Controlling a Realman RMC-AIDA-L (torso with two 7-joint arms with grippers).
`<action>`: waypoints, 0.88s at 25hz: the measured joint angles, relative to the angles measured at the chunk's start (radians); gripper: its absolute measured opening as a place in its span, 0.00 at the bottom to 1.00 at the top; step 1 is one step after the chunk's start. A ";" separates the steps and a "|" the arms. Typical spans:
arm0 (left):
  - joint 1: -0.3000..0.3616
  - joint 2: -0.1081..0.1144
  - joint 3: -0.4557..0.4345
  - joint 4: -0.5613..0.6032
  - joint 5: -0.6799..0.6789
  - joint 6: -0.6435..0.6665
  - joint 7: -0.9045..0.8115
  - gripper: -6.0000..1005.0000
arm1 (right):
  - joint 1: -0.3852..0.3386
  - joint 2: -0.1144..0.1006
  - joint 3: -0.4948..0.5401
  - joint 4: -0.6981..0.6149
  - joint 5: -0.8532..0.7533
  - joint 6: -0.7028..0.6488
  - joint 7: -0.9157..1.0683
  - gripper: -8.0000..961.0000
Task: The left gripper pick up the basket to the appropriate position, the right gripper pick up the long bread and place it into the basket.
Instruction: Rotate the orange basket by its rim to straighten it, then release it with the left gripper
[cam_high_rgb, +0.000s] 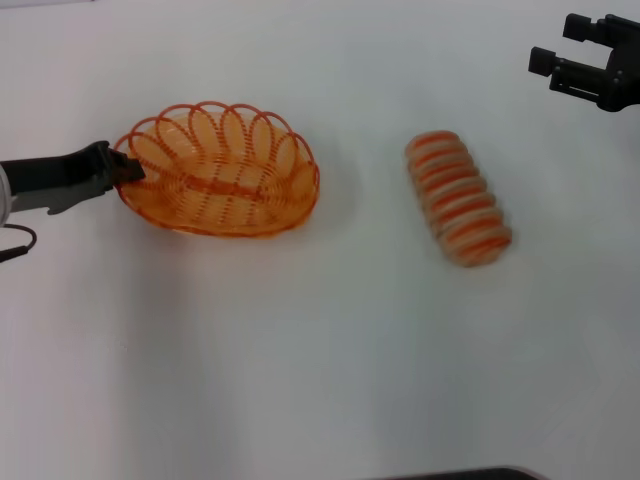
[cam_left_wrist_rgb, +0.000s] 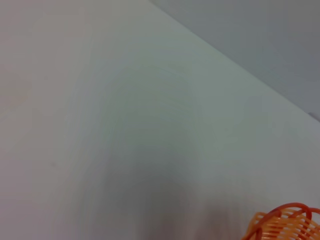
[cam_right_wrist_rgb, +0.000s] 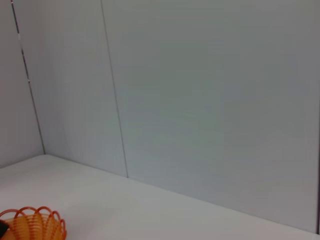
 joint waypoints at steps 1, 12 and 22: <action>0.004 0.000 0.009 0.004 0.000 0.000 -0.005 0.10 | 0.000 0.000 0.000 0.000 0.000 0.004 0.000 0.76; 0.047 0.000 0.075 0.017 -0.048 -0.057 -0.027 0.09 | 0.006 0.000 0.002 0.004 0.001 0.020 0.001 0.76; 0.073 0.000 0.122 0.010 -0.092 -0.099 -0.028 0.09 | 0.008 0.002 0.002 0.005 0.002 0.019 0.001 0.76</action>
